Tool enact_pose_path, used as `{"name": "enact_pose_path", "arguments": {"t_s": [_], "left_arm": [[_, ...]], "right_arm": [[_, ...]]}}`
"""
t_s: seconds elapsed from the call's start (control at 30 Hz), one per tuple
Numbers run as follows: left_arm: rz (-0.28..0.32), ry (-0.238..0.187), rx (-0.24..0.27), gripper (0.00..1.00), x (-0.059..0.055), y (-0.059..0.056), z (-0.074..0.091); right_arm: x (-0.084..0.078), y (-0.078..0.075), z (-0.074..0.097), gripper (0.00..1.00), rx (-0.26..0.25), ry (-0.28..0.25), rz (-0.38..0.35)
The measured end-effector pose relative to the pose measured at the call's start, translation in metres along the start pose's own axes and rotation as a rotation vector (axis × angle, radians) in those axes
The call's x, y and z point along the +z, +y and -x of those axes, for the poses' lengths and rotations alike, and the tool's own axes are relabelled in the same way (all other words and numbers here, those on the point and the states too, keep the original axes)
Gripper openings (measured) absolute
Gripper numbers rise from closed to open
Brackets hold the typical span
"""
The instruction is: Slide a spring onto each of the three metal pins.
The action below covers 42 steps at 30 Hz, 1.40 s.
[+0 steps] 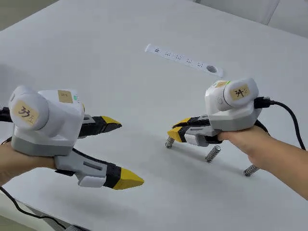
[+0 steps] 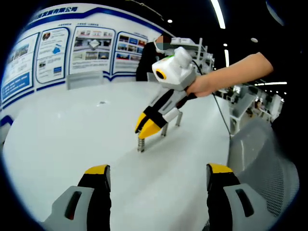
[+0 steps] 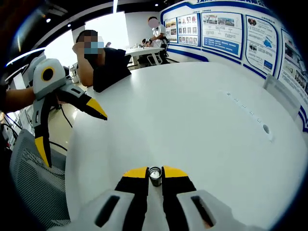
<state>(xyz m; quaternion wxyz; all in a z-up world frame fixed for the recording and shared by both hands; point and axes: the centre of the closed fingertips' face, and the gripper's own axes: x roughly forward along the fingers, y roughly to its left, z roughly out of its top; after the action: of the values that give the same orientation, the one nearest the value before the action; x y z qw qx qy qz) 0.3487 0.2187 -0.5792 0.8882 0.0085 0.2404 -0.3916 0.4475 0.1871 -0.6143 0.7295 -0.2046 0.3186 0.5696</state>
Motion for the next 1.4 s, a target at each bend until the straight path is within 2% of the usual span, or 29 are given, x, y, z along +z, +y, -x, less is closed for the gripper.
{"name": "enact_pose_path", "arguments": {"t_s": [0.27,0.93,1.03,1.13,1.27,1.4], "left_arm": [[0.008,0.012,0.000,0.83,-0.005,0.001,-0.001],[0.012,0.021,-0.010,0.83,-0.006,-0.001,-0.002],[0.014,0.019,-0.008,0.83,-0.006,-0.001,-0.001],[0.012,0.024,-0.007,0.83,-0.006,0.000,-0.001],[0.008,0.024,-0.011,0.83,-0.003,-0.001,-0.002],[0.018,-0.023,-0.010,0.83,0.013,-0.001,0.000]], "right_arm": [[-0.004,0.000,-0.007,0.12,-0.001,0.015,0.001],[-0.015,-0.002,-0.012,0.13,-0.012,0.076,0.067],[-0.014,-0.004,-0.011,0.18,-0.019,0.067,0.068],[-0.012,-0.005,-0.008,0.18,-0.025,0.060,0.069],[-0.009,-0.003,-0.001,0.20,-0.027,0.049,0.068],[-0.003,-0.004,0.009,0.22,-0.042,0.027,0.076]]}}
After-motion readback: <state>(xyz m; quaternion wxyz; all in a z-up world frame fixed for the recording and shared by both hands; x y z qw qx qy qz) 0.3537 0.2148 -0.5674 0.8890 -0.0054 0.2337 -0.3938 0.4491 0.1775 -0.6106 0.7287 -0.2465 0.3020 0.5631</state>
